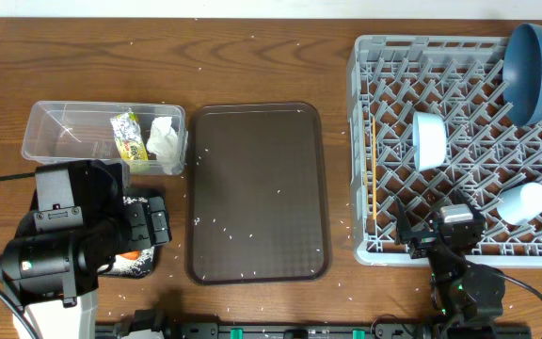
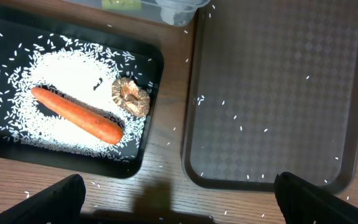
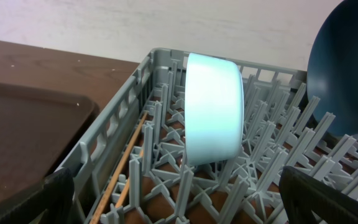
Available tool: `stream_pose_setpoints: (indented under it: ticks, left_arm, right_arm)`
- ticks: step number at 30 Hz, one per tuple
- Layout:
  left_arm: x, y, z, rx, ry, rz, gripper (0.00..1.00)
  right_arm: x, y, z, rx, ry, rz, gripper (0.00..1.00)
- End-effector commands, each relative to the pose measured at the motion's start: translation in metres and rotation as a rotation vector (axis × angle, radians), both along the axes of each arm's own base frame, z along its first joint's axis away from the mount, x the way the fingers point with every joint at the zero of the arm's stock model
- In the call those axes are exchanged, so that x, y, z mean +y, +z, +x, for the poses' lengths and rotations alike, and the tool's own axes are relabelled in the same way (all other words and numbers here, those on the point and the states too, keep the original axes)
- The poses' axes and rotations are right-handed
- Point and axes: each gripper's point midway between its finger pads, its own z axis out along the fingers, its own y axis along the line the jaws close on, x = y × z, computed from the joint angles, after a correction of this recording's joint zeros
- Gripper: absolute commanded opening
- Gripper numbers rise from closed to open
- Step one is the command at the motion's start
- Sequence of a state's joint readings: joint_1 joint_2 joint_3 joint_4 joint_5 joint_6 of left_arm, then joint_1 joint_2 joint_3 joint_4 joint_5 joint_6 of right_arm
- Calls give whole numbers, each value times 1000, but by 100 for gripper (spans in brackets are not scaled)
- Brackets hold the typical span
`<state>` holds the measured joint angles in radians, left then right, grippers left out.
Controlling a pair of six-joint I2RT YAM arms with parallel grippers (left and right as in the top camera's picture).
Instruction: Sort waste into correct bins and load items into the dishwasher rack
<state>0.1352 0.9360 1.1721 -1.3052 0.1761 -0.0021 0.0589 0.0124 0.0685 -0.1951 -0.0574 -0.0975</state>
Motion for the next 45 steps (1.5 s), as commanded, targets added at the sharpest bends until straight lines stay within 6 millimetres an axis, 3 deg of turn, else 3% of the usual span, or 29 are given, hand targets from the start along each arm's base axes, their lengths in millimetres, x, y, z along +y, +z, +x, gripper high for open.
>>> stream_pose_setpoints:
  ticks: [1, 11, 18, 21, 27, 31, 37, 45]
  left_arm:
    - [1, 1, 0, -2, -8, 12, 98]
    - [0, 1, -1, -4, -13, 12, 98]
    - [-8, 21, -16, -137, -67, 51, 98]
    - [-12, 33, -18, -254, -98, 74, 98]
    - [-26, 62, 1, -636, -165, 82, 98]
    - [-26, 68, 1, -837, -166, 103, 98]
    - [-26, 52, 4, -995, -160, 116, 98]
    - [-27, 7, 29, -1082, -154, 119, 98]
  right_arm:
    - [0, -3, 0, 1, 1, 16, 99]
    - [0, -3, 0, 1, 1, 16, 99]
    - [0, -3, 0, 1, 1, 16, 99]
    - [0, -3, 0, 1, 1, 16, 99]
    - [0, -3, 0, 1, 1, 16, 99]
    - [0, -3, 0, 1, 1, 16, 99]
    - [0, -3, 0, 1, 1, 16, 99]
    - [0, -3, 0, 1, 1, 16, 99]
